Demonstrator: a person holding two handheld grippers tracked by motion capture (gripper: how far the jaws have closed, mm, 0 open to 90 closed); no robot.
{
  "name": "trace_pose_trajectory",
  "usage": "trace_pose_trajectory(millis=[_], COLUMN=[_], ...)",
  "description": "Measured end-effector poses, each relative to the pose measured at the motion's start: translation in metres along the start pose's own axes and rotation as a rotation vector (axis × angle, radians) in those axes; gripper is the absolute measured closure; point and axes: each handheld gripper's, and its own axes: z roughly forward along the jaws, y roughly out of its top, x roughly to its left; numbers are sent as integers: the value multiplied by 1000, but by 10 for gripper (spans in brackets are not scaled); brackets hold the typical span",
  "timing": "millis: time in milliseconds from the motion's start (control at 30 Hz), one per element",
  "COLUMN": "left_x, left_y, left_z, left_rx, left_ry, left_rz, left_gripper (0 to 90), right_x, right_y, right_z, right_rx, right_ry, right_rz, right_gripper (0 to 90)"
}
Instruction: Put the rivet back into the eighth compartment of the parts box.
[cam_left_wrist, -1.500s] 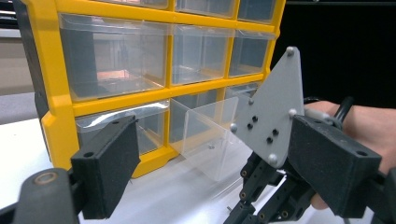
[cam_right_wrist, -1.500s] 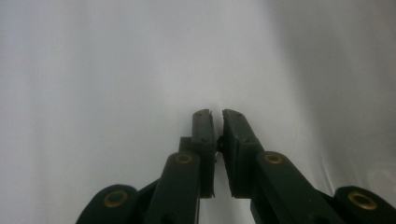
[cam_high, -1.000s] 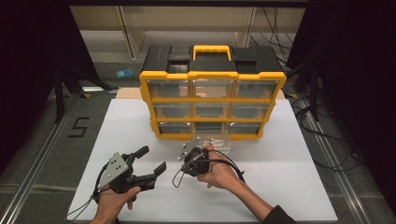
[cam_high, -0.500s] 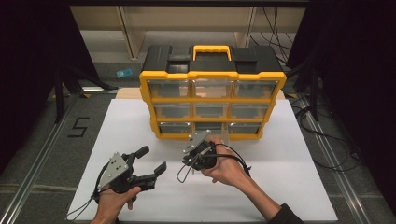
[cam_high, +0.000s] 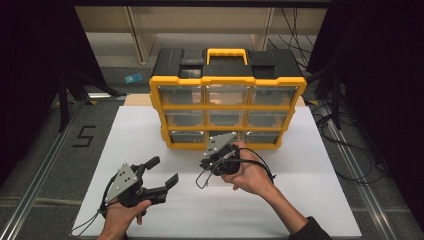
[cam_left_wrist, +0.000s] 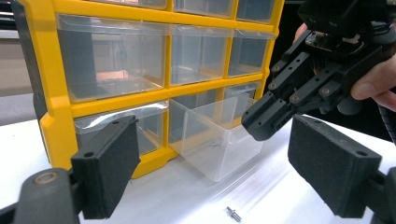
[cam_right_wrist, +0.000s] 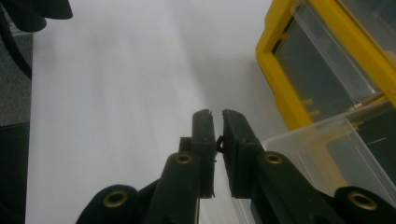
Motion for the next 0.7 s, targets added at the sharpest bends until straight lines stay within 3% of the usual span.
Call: trace_pose_trajectory(millis=[700], left_x=[-1], left_y=[0], left_z=[0], left_rx=[11], left_ry=[4], left_rz=[4], left_gripper=[166], right_x=[-27], right_y=[-10], right_z=[-21], right_rx=[-50], right_ry=[-75], right_rz=[54], right_gripper=[840])
